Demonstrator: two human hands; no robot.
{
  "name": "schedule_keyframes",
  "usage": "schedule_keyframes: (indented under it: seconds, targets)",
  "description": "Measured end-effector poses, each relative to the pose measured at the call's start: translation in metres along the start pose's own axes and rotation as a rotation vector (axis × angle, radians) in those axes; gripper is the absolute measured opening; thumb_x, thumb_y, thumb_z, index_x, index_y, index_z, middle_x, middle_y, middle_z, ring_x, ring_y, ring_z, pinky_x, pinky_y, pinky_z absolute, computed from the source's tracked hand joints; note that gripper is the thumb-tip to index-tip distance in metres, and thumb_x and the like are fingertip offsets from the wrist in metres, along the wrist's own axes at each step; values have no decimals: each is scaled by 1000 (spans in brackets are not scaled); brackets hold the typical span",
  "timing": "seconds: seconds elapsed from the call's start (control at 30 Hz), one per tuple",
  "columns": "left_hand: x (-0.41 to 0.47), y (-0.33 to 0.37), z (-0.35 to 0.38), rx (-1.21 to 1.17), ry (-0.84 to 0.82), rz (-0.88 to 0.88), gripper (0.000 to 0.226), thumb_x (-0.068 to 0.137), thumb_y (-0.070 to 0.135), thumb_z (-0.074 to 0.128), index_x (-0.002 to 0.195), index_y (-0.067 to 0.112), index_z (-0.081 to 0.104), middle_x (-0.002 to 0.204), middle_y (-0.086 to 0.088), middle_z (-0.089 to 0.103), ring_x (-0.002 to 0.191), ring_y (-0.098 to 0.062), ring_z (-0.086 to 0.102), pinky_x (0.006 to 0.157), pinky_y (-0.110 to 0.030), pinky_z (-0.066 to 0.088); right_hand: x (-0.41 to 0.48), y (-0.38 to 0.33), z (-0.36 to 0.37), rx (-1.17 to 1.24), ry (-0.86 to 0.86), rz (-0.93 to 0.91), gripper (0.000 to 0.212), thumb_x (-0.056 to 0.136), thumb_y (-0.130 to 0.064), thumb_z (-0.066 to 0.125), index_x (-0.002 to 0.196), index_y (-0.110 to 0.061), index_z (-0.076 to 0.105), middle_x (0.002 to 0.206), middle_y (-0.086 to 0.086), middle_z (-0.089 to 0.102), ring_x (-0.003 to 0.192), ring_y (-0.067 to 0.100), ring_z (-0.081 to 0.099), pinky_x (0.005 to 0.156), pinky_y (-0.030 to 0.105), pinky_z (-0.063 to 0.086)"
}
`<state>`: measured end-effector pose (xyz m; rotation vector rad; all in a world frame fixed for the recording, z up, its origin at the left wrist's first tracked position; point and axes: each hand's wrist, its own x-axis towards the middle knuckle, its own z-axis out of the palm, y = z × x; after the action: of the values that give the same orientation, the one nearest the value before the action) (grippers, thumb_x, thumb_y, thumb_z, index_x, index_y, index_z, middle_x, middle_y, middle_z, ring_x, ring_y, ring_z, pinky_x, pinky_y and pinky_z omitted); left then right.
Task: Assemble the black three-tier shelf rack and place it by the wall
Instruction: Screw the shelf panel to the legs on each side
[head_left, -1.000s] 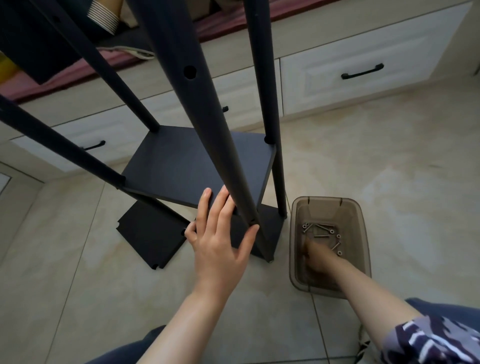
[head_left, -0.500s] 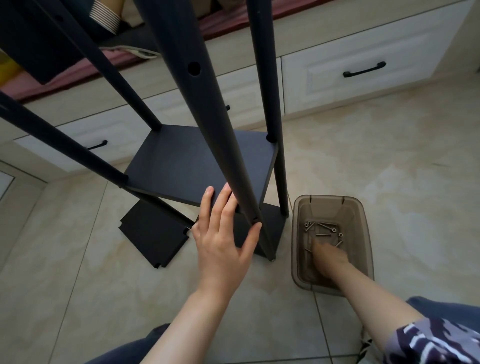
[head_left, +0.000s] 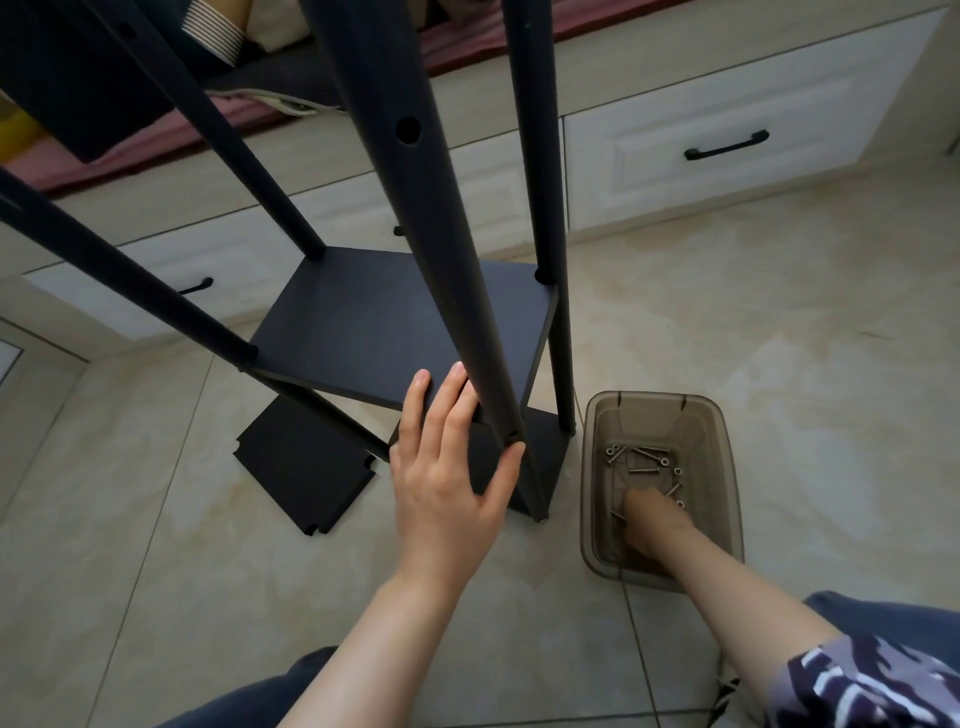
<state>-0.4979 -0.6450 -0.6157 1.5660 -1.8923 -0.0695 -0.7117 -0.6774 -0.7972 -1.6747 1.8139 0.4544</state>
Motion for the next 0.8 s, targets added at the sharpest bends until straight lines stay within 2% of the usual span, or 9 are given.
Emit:
schedule_keyframes:
  seconds: [0.1,0.2,0.23,0.33,0.4,0.57,0.67,0.7,0.8]
  targets:
    - [1,0,-1,6,-3,6,58,94,46,57,142,13,53,154,-1,47,154,-20,21,117,-11,4,-9,1,-7,62,80,7,31,94,-9,53,124,-7,59,124,14,63,113,30,63,86,33,51]
    - [2,1,-4,25,-12,1,58,95,47,54,142,14,54,153,-1,48,152,-20,23,116,-10,3,-26,-1,-14,81,177,50,29,94,-16,55,123,-14,57,121,8,64,109,27,64,79,32,49]
    - [2,1,-5,32,-15,1,57,95,47,54,142,14,54,152,-1,49,152,-21,24,117,-13,6,-33,-3,-17,77,209,61,29,93,-18,54,122,-15,56,121,7,65,109,27,64,77,32,47]
    - [1,2,-8,48,-33,3,56,94,45,57,142,15,55,151,-1,51,151,-23,26,111,-36,24,-58,-16,-24,87,333,51,29,93,-22,50,122,-18,53,118,7,67,107,29,65,75,33,44]
    - [3,3,-9,63,-45,-2,57,93,46,58,142,16,55,151,0,50,150,-24,28,106,-43,33,-75,-25,-31,154,418,37,22,94,-24,48,114,-18,54,112,7,68,102,30,66,73,34,43]
    - [4,7,-15,84,-83,-38,59,92,47,61,143,17,54,151,-2,52,149,-28,31,107,-55,40,-126,-55,-50,545,604,22,14,91,-32,60,93,-19,56,92,4,67,89,31,64,69,33,47]
    - [4,9,-17,87,-98,-44,60,91,43,68,144,17,54,151,-2,51,149,-29,32,107,-56,42,-162,-75,-64,884,778,-50,15,89,-29,69,79,-23,58,74,-10,64,74,13,62,64,29,46]
    - [5,9,-18,90,-105,-47,61,92,43,69,145,18,53,152,-1,50,150,-28,31,107,-55,42,-175,-81,-70,1007,824,-98,17,88,-26,72,76,-24,60,69,-9,63,69,6,60,62,25,45]
    - [7,9,-18,90,-124,-60,62,93,44,68,147,20,51,155,1,47,152,-25,26,108,-53,41,-205,-93,-87,1217,864,-286,13,87,-20,75,79,-20,64,70,-8,65,71,3,62,63,13,47]
